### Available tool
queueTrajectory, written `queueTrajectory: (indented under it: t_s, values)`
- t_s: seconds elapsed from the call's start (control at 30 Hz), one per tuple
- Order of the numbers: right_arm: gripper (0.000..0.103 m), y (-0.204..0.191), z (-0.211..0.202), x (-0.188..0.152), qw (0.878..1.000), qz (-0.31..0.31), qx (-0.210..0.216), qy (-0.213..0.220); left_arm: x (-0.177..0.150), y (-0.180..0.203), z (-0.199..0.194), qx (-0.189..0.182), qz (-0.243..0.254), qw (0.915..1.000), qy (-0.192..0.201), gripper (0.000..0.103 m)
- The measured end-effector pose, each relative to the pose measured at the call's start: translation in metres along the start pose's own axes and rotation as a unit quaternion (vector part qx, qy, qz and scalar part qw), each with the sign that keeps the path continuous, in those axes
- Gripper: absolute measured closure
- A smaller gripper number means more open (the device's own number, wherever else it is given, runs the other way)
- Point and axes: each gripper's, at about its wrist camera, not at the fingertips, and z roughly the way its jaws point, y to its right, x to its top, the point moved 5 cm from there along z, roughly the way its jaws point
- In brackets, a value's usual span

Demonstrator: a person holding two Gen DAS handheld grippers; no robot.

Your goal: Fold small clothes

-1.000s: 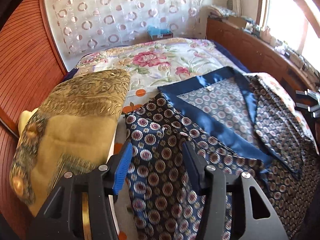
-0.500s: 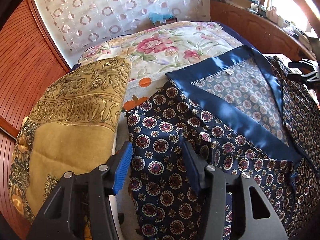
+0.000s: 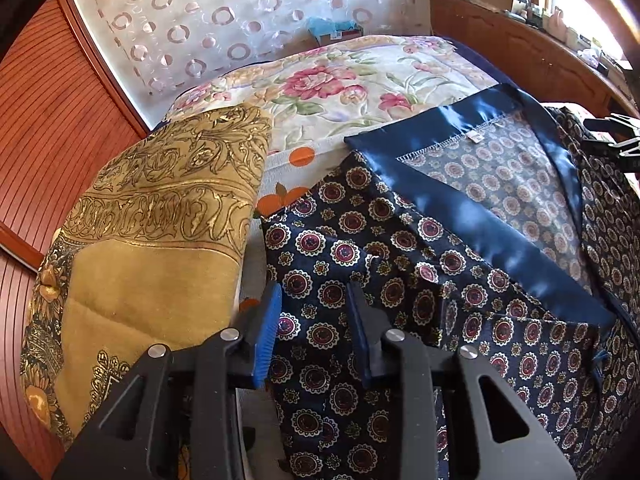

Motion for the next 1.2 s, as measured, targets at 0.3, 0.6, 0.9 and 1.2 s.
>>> queueTrajectory:
  t_s: [0.3, 0.6, 0.9, 1.2]
  values:
    - [0.095, -0.016, -0.012, -0.005, 0.999, -0.029, 0.029, 0.001, -0.005, 0.007, -0.002, -0.007, 0.016, 0.9998, 0.004, 0.102]
    - [0.099, -0.028, -0.054, -0.011, 0.998, -0.038, 0.021, 0.044, -0.008, 0.002, -0.037, -0.024, 0.009, 0.9989, 0.04, 0.102]
    - [0.1, -0.007, -0.04, -0.024, 0.997, -0.037, -0.064, 0.019, -0.016, 0.004, -0.02, -0.025, 0.011, 0.9996, -0.004, 0.062]
    - [0.101, 0.011, -0.037, -0.034, 0.998, -0.016, -0.052, 0.019, -0.008, 0.008, -0.004, -0.019, 0.011, 0.9996, -0.02, 0.061]
